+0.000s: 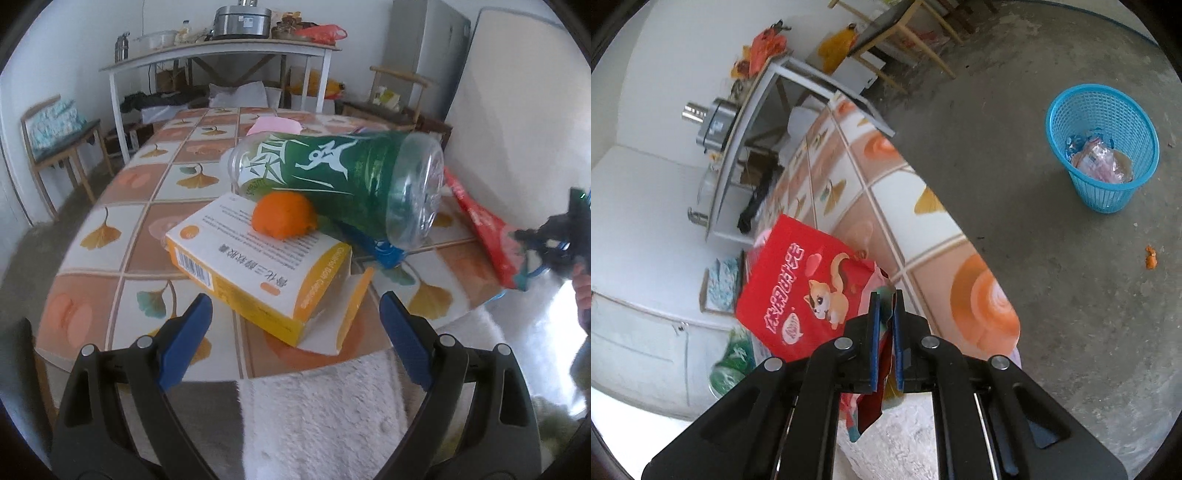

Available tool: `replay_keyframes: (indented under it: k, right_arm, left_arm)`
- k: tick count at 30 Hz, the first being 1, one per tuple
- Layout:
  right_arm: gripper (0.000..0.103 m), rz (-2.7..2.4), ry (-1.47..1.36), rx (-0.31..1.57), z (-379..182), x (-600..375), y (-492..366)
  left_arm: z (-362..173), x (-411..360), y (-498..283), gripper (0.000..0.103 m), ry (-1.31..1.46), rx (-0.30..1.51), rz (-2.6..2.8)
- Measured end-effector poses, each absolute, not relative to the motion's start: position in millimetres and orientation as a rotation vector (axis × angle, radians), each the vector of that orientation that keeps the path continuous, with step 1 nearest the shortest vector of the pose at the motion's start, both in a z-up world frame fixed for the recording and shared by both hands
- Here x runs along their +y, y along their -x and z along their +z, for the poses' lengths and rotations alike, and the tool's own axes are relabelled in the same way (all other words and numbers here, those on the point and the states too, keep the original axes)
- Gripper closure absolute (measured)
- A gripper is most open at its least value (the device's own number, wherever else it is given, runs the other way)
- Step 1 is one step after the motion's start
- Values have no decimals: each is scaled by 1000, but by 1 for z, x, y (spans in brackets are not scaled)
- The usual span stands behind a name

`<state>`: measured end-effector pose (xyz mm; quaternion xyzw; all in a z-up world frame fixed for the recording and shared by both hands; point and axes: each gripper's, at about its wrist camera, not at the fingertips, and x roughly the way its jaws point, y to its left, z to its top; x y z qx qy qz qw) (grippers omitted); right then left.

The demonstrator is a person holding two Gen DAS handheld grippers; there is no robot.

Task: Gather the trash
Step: 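Close the right gripper on the red snack bag and lift it, then grasp the green drink bottle with the left gripper while the right regrips the red bag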

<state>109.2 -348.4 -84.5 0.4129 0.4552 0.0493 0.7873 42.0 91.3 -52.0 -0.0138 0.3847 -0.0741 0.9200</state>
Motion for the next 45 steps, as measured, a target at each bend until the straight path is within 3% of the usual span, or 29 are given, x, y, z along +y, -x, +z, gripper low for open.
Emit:
replay_keyframes:
  k: [16, 24, 30, 37, 45]
  right_arm:
    - [95, 118, -867, 991, -88, -347, -111]
    - [95, 117, -868, 994, -91, -345, -113]
    - [88, 120, -885, 991, -91, -346, -113]
    - [60, 96, -847, 961, -83, -353, -109]
    - [57, 83, -808, 882, -66, -374, -101]
  left_arm:
    - [-63, 182, -37, 15, 153, 891, 238]
    - [-24, 186, -27, 16, 255, 721, 138]
    - [-1, 134, -52, 16, 310, 717, -178]
    - [-23, 72, -59, 16, 270, 856, -274]
    - [-31, 60, -73, 16, 331, 915, -175]
